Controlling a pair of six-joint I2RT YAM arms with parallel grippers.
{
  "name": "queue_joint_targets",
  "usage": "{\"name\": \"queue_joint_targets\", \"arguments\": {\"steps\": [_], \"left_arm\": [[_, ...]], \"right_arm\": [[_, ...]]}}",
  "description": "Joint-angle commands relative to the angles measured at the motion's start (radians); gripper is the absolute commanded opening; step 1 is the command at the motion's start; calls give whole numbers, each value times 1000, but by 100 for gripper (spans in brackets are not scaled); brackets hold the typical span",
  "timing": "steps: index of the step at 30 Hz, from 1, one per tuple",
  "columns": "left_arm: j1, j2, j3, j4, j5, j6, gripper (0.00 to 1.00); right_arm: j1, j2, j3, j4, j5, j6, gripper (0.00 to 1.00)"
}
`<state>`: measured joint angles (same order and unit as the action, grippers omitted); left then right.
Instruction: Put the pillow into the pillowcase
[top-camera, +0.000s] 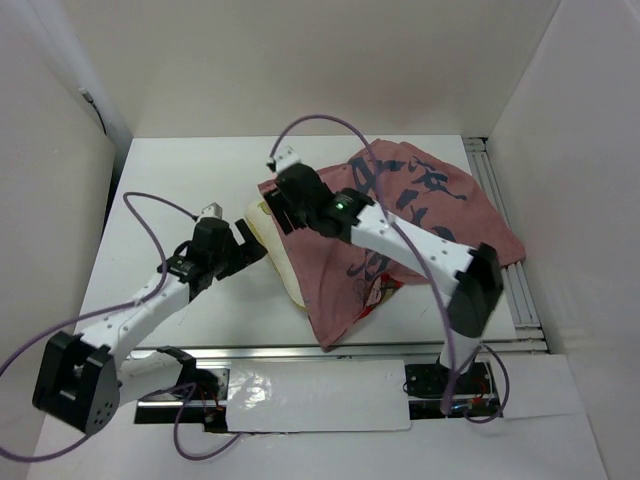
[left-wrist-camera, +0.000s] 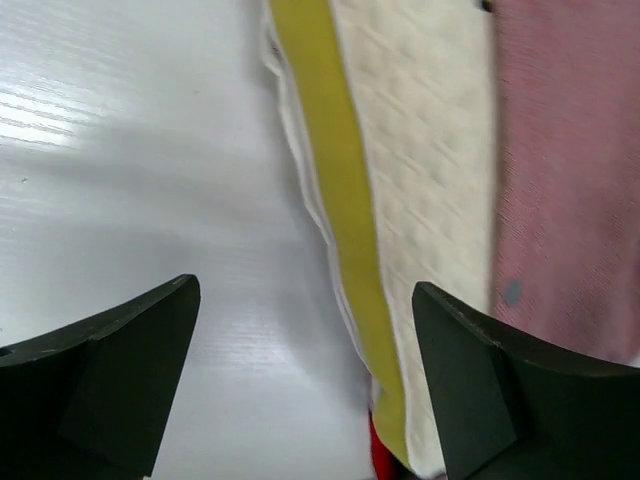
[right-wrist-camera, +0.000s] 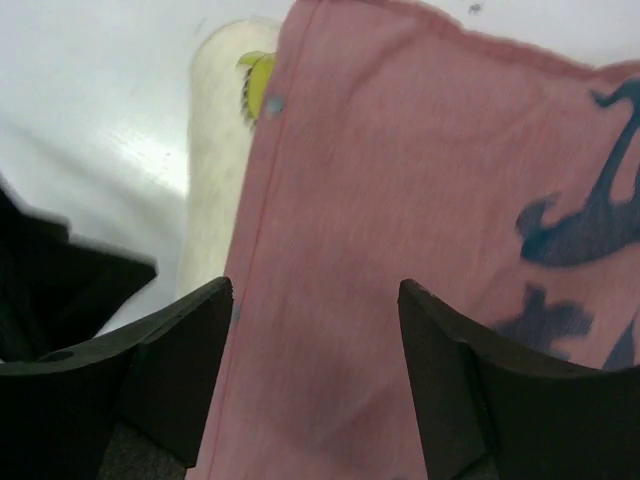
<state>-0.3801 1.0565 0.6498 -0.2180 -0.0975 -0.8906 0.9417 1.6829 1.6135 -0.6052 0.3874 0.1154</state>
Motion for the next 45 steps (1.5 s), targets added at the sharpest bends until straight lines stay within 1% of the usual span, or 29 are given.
{"name": "queue_joint_targets", "arguments": {"steps": [1, 2, 3, 4, 6, 7, 9, 11, 14, 16, 17, 20, 23, 26, 28, 29, 30, 31, 33, 34, 35, 38, 39, 40, 41, 42, 43, 44, 45], "left_arm": [[38, 91, 50, 142, 25, 1, 100], [49, 129, 50, 173, 50, -10, 100], [62, 146, 50, 208, 50, -10, 98], [63, 164, 50, 260, 50, -10, 97], [90, 203, 71, 298, 70, -10, 96], [99, 247, 71, 308, 70, -10, 94], [127, 287, 82, 354, 109, -10, 91], [150, 344, 82, 396, 155, -10, 88], [182, 382, 51, 503, 258, -48, 87], [182, 401, 31, 589, 315, -57, 87], [182, 416, 31, 601, 324, -57, 87], [191, 445, 31, 615, 337, -57, 87], [201, 454, 31, 640, 370, -47, 79], [211, 465, 13, 664, 389, -47, 69], [221, 476, 1, 699, 398, -47, 66], [221, 476, -9, 715, 412, -47, 61], [221, 487, -9, 715, 412, -47, 60], [221, 502, -9, 727, 435, -47, 58], [221, 522, 1, 738, 453, -47, 52], [221, 531, 1, 749, 465, -47, 51], [221, 545, 1, 759, 475, -47, 51], [221, 554, 1, 775, 487, -47, 43], [221, 554, 1, 784, 487, -47, 36], [221, 554, -9, 795, 487, -47, 36], [221, 554, -9, 795, 487, -47, 18], [221, 563, -18, 804, 487, -47, 7], [221, 563, -18, 804, 487, -47, 0], [221, 563, -18, 813, 487, -47, 0], [221, 574, -30, 822, 496, -47, 0]], "right_arm": [[-72, 168, 223, 91, -28, -101, 73], [-83, 264, 279, 73, -62, -114, 72], [-92, 312, 337, 64, -74, -124, 72], [-101, 358, 453, 64, -91, -140, 72], [-112, 493, 566, 51, -125, -180, 72], [-121, 536, 670, 39, -148, -192, 71], [-130, 647, 752, 28, -162, -204, 69], [-144, 692, 799, 45, -171, -204, 67], [-162, 706, 736, 151, -182, -194, 66], [-172, 706, 709, 200, -217, -184, 61], [-181, 719, 709, 209, -264, -184, 61], [-192, 762, 747, 188, -278, -174, 60], [-192, 785, 757, 168, -252, -174, 57], [-213, 785, 757, 136, -347, -163, 57], [-222, 785, 724, 136, -372, -163, 57], [-222, 776, 712, 127, -372, -163, 57], [-222, 776, 703, 127, -361, -163, 53], [-222, 776, 694, 127, -361, -154, 36], [-222, 767, 694, 127, -338, -154, 23], [-222, 767, 694, 127, -338, -154, 9], [-222, 755, 694, 127, -338, -154, 3], [-222, 730, 694, 127, -315, -154, 0], [-222, 719, 685, 148, -303, -145, 0], [-222, 709, 684, 157, -303, -145, 0], [-212, 696, 672, 157, -303, -145, 0], [-211, 678, 672, 166, -303, -145, 3], [-201, 678, 672, 166, -303, -155, 18], [-192, 663, 662, 166, -314, -164, 33], [-192, 650, 661, 166, -314, -183, 35]]}}
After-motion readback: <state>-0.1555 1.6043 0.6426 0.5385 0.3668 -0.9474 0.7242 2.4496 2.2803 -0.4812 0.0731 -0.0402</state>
